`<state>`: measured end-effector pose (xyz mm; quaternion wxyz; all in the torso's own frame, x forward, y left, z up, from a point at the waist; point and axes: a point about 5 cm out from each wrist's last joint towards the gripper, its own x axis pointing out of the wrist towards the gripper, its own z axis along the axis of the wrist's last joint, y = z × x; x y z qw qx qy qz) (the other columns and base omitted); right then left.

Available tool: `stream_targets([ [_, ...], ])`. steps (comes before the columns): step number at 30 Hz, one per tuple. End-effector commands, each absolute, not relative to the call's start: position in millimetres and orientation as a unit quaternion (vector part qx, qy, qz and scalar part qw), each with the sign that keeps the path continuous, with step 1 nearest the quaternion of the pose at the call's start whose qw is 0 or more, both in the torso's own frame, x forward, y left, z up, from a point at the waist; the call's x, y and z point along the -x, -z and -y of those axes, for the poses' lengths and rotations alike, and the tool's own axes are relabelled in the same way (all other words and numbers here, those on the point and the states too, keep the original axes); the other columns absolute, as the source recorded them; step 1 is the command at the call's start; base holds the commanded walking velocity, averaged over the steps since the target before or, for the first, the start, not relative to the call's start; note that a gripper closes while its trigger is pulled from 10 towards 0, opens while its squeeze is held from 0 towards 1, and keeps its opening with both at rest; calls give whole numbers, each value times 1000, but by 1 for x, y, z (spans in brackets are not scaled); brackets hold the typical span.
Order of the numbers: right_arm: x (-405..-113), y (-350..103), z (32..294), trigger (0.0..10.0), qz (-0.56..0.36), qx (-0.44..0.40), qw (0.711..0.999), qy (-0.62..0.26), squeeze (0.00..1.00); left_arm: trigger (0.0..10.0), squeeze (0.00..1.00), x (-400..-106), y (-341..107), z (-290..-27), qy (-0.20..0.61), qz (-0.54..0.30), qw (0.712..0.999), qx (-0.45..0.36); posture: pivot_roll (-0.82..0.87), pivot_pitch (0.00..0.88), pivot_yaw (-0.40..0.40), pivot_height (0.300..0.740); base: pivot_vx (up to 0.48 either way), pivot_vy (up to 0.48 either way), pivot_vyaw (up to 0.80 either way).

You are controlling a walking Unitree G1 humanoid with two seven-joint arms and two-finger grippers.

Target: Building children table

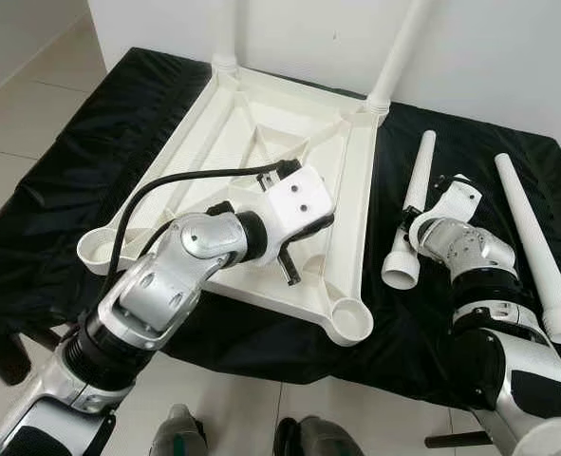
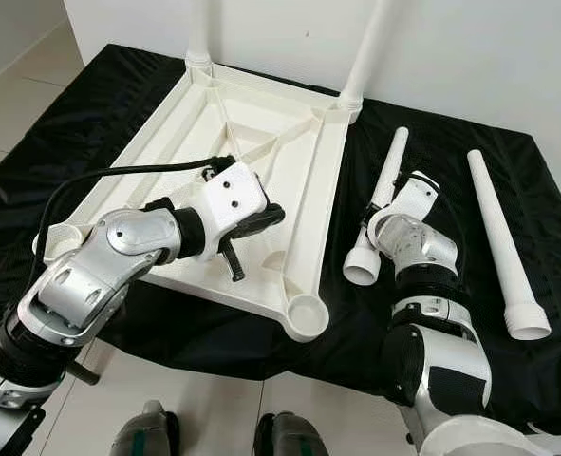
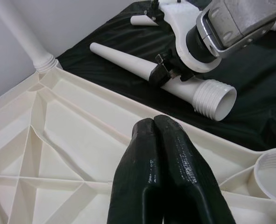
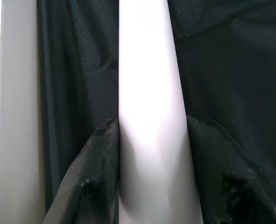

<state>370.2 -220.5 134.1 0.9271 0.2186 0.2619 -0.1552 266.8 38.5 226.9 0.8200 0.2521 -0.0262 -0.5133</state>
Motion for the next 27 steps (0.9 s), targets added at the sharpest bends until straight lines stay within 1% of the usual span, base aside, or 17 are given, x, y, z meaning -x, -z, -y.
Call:
stream_targets([
  [1, -356, -102, 215, 0, -336, -236, 897, 164, 0, 10000, 0, -261, -227, -33, 558, 25, 788, -259, 21, 43, -89, 740, 0, 0, 0],
  [2, -357, -102, 216, 0, -333, -236, 897, 167, 0, 10000, 0, -261, -228, -33, 559, 26, 788, -258, 21, 38, -87, 740, 0, 0, 0],
  [3, -358, -106, 217, 4353, -309, -230, 908, 164, 0, 10000, 0, -262, -230, -33, 558, 30, 789, -254, 22, 33, -85, 740, 0, 0, 0],
  [4, -360, -111, 219, 10000, -287, -224, 917, 163, 0, 10000, 0, -263, -231, -34, 557, 32, 791, -250, 22, 33, -85, 740, 0, 0, 0],
  [6, -364, -122, 223, 10000, -242, -218, 933, 154, 0, 10000, 0, -266, -235, -36, 551, 35, 800, -235, 21, 26, -82, 740, 0, 0, 0],
  [8, -365, -126, 225, 10000, -226, -225, 935, 153, 0, 10000, 0, -268, -237, -37, 549, 35, 804, -228, 20, 23, -81, 740, 0, 0, 0],
  [10, -367, -135, 232, 10000, -180, -234, 942, 159, 0, 10000, 0, -271, -240, -39, 546, 37, 810, -209, 19, 15, -80, 740, 0, 0, 0],
  [11, -367, -135, 232, 10000, -180, -234, 942, 159, 0, 10000, 0, -271, -240, -39, 546, 37, 810, -209, 19, 15, -80, 740, 0, 0, 0],
  [12, -366, -140, 236, 10000, -150, -226, 948, 168, 0, 10000, 0, -274, -242, -40, 543, 40, 816, -193, 19, 10, -81, 740, 0, 0, 0],
  [13, -366, -140, 236, 10000, -150, -226, 948, 168, 0, 10000, 0, -274, -242, -40, 543, 40, 816, -193, 19, 10, -81, 740, 0, 0, 0],
  [14, -366, -143, 239, 10000, -127, -205, 954, 179, 0, 10000, 0, -277, -244, -41, 539, 40, 823, -177, 19, 6, -82, 740, 0, 0, 0],
  [15, -366, -143, 239, 10000, -127, -205, 954, 179, 0, 10000, 0, -277, -244, -41, 539, 40, 823, -177, 19, 6, -82, 740, 0, 0, 0],
  [18, -365, -148, 240, 10000, -84, -209, 958, 178, 0, 10000, 0, -283, -245, -40, 522, 37, 842, -132, 22, 0, -87, 740, 0, 0, 0],
  [20, -365, -148, 240, 10000, -84, -209, 958, 178, 0, 10000, 0, -283, -245, -40, 522, 37, 842, -132, 22, 0, -87, 740, 0, 0, 0],
  [22, -365, -150, 239, 10000, -71, -220, 958, 169, 0, 10000, 0, -284, -246, -40, 518, 42, 845, -124, 23, 0, -89, 740, 0, 0, 0],
  [24, -366, -154, 236, 10000, -57, -257, 953, 147, 0, 10000, 0, -287, -247, -44, 507, 44, 853, -115, 29, 0, -95, 740, 0, 0, 0],
  [27, -367, -158, 234, 10000, -43, -272, 952, 134, 0, 10000, 0, -290, -249, -47, 501, 45, 856, -116, 35, 0, -98, 740, 0, 0, 0],
])
